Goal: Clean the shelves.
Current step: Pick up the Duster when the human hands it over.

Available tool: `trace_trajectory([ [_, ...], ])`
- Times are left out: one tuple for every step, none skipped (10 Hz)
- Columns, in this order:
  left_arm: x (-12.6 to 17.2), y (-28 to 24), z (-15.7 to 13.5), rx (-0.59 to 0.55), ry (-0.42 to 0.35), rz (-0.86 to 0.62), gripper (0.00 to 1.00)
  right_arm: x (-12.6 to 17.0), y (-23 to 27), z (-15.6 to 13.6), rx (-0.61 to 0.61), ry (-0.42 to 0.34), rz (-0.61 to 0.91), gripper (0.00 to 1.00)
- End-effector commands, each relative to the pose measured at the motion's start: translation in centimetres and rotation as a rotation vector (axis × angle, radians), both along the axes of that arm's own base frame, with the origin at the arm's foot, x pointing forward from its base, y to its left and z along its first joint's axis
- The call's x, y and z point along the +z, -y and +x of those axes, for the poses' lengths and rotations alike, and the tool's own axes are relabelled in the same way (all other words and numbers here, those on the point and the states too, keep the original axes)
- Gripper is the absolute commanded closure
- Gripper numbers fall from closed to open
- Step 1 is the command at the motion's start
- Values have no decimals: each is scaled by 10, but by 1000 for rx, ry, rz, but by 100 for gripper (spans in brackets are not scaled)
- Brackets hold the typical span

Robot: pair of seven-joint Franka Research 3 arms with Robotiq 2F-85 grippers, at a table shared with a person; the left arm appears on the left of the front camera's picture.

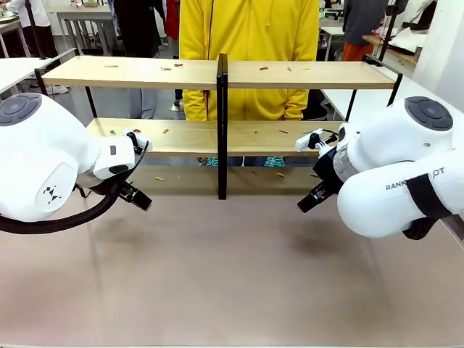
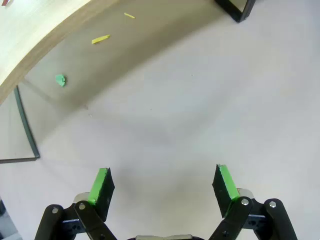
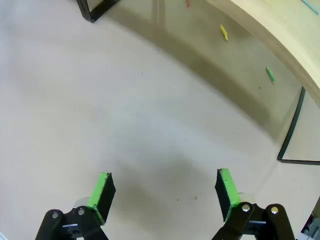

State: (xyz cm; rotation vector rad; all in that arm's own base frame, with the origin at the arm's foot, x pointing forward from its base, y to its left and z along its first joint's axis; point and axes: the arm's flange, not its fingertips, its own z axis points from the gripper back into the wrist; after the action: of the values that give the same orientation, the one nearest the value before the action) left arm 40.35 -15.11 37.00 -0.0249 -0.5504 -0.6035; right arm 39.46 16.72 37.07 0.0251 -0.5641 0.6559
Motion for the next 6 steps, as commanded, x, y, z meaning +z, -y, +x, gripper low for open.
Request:
trace_trajectory([
  [0, 0, 0, -1, 0, 0, 0, 0, 0, 0, 0, 0, 1, 0],
  [0, 0, 0, -1, 0, 0, 0, 0, 0, 0, 0, 0, 1, 0],
  [0, 0, 0, -1, 0, 0, 0, 0, 0, 0, 0, 0, 1, 0],
  [0, 0, 0, -1, 0, 0, 0, 0, 0, 0, 0, 0, 1, 0],
  [0, 0, 0, 0, 0, 0, 0, 0, 0, 0, 0, 0, 0, 0],
  [23, -10, -15, -44, 26, -18, 0, 21, 6, -5, -12, 54, -57, 0],
])
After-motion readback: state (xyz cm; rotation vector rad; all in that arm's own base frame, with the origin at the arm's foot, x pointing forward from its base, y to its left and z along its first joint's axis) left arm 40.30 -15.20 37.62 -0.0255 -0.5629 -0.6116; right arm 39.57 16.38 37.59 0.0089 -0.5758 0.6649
